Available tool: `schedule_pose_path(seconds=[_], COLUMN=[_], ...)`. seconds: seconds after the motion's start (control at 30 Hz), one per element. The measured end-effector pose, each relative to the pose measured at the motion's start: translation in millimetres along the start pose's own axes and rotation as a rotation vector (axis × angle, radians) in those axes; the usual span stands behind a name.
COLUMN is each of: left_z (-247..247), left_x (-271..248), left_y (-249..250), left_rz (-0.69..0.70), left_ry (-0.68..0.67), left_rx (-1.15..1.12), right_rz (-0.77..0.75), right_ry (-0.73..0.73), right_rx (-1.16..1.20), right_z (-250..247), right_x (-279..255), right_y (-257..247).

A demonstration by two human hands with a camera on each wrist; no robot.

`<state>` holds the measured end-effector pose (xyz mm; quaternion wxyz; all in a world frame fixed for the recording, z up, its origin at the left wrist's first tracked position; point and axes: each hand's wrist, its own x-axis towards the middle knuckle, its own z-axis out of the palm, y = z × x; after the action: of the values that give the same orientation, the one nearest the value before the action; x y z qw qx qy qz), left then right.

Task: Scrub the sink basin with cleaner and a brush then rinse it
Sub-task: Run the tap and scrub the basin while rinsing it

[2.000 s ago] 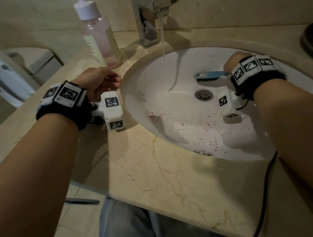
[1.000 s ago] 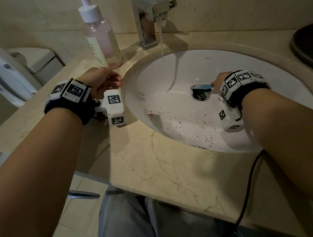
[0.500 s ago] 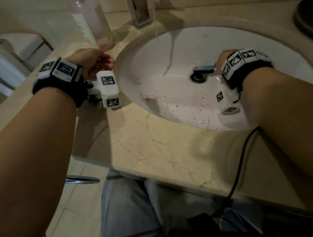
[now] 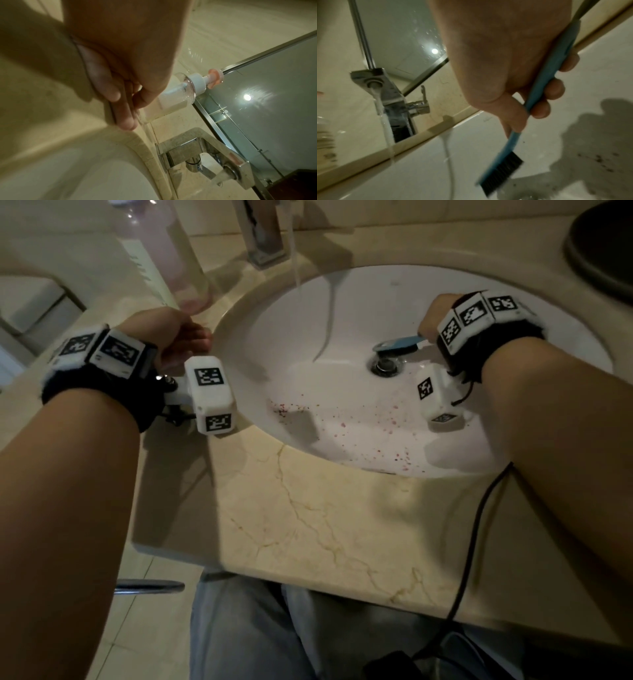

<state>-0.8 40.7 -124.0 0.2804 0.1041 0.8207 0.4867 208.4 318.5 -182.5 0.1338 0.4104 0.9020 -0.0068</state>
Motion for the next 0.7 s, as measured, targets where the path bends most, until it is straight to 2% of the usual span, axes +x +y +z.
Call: schedule_pose_path(seconds=[0.07,0.1,0.2,0.27,0.37,0.43,0.57,0.7], left_z=[-1,-1,1,0,0,2,4,3], left_x=[1,1,-4,-7,-10,-12,-13,-10], left_y=[-1,-1,0,0,0,1,1,0], left_rz=[0.005,0.013,0.029,0.032,0.028,0.026,0.026,0.032], left_ry=[0.007,0.009,0.001,-0.022,-0.039,-0.047,-0.084,-0.052], left_rx=[0.019,0.019,-0.003,-0.043,-0.09,-0.085,-0.06,-0.053], right_rz=[-0.078,-0.095,-0.201,-0.272,-0.406,-0.441,-0.317,-0.236], right_ry=[0.031,0.016,0.059,0.1,0.031,-0.021,-0.065,-0.04], right_rx=[-0.016,0.021,0.123,0.216,0.203,0.193,0.136,-0.064], right_z=[6,1,-22,-21,-12,-4,4,-1], right_x=[33,29,-30,-38,-33,-29,-16,-11], right_y=[3,-3,-48,-66,-85,-95,-73,-25])
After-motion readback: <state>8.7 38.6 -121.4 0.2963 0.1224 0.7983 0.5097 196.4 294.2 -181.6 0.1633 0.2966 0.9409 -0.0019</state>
